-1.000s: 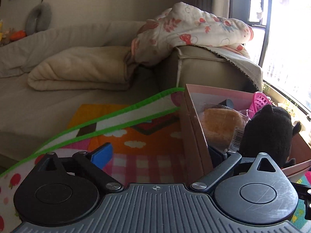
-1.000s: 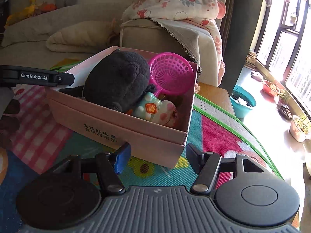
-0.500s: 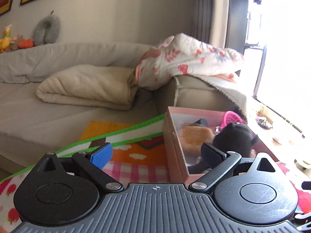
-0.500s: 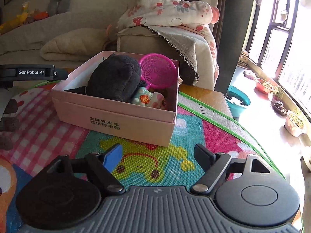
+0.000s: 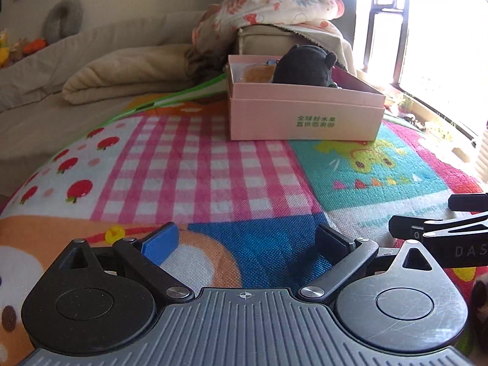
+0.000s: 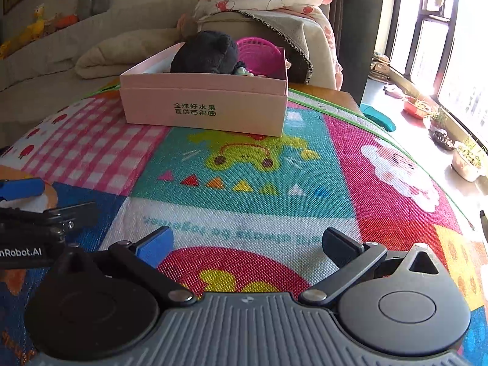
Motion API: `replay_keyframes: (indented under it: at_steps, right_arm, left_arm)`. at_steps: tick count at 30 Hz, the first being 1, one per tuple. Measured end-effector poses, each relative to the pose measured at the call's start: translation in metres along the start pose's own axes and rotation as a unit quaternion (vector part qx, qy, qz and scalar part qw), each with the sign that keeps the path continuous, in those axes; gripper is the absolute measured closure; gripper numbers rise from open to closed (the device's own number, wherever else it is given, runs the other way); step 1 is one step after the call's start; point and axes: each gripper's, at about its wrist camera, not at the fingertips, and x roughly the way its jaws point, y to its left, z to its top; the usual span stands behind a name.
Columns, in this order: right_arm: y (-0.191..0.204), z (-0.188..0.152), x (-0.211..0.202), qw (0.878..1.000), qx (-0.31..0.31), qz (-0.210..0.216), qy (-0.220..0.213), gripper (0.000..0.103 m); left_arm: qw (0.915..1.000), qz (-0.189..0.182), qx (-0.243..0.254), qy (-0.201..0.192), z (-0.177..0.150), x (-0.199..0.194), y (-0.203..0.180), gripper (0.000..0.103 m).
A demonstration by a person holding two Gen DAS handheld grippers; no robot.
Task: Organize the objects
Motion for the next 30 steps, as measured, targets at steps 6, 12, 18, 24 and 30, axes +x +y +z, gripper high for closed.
replay_keyframes:
  at_steps: [6, 12, 18, 24, 30]
  right_arm:
    - [0.0061, -0.0053, -0.0006, 1.0, -0.002, -0.016, -0.023, 0.0]
    - [0.0056, -0.0032, 0.0018, 0.999, 0.005, -0.022, -0.026, 0.0]
    - [0.0052, -0.0031, 0.0022, 0.999, 0.007, -0.023, -0.027, 0.0]
    - [0.0052, -0.0034, 0.0021, 0.999, 0.007, -0.023, -0.028, 0.0]
    - [0.0049, -0.0031, 0.0025, 0.999, 0.011, -0.021, -0.028, 0.0]
  left_arm:
    - [0.9999, 0.011, -0.002, 0.0, -0.0027, 0.0, -0.0027, 0.002]
    - [0.9999, 0.01, -0.011, 0.0, -0.0014, 0.0015, -0.0014, 0.002]
    - [0.9998, 0.013, -0.013, 0.0, -0.0008, 0.0023, -0.0019, 0.002]
    - [0.9998, 0.015, -0.016, 0.0, -0.0013, 0.0025, -0.0019, 0.002]
    - [0.9996, 0.018, -0.023, -0.002, -0.0012, 0.0013, -0.0006, 0.003]
